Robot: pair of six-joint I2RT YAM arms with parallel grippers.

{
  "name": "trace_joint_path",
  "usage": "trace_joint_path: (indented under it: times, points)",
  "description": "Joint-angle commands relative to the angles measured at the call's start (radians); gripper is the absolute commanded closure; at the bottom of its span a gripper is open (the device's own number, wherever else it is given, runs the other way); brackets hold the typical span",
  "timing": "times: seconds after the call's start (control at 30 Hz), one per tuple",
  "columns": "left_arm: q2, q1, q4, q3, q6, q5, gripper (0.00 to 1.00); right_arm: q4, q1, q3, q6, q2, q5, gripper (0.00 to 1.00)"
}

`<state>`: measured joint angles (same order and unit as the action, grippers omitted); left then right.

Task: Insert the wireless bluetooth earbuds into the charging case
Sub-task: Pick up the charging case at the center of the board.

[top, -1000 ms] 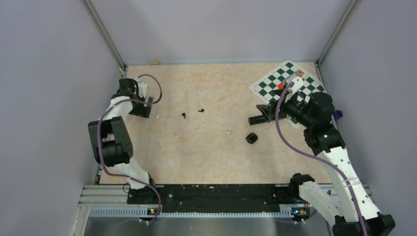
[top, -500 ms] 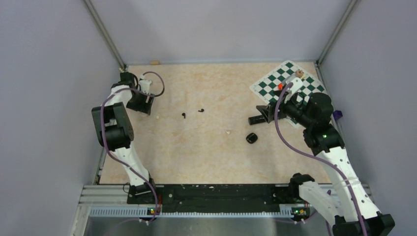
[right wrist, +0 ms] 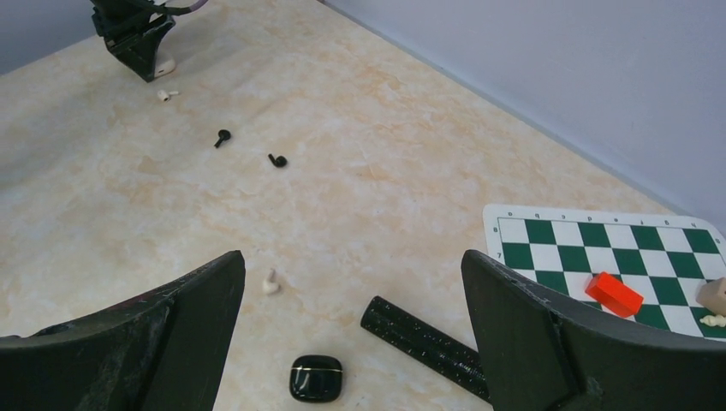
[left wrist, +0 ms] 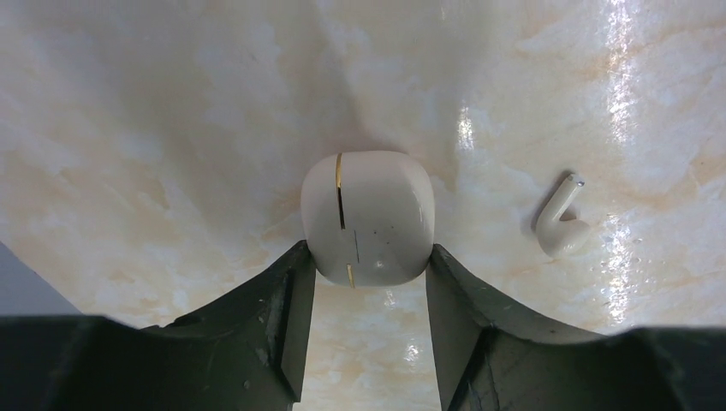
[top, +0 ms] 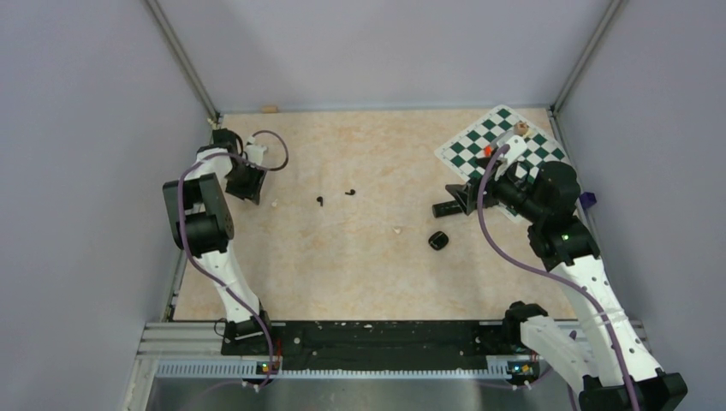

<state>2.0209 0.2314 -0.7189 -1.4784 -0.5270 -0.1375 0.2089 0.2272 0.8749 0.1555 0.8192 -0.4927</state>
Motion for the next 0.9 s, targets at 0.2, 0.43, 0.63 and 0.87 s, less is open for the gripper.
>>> trace_joint_path:
  times: [0.2,0.43,0.63,0.87]
  points:
    - [-0.028,0.005,-0.01,-0.037,-0.005,-0.061,0.84,-0.047,0.009,-0.003,-0.014,0.005,-0.036,0.05]
    - [-0.251,-0.034,-0.124,-0.042,-0.08,-0.375,0.84,-0.039,0.009,0.065,-0.093,0.082,-0.118,0.05]
    - [-0.43,-0.202,-0.174,-0.042,-0.097,-0.543,0.83,-0.084,0.009,0.152,-0.118,0.176,-0.357,0.08]
    - [-0.482,-0.514,-0.19,-0.144,-0.048,-0.632,0.82,-0.226,0.009,0.088,-0.003,0.172,-0.449,0.07]
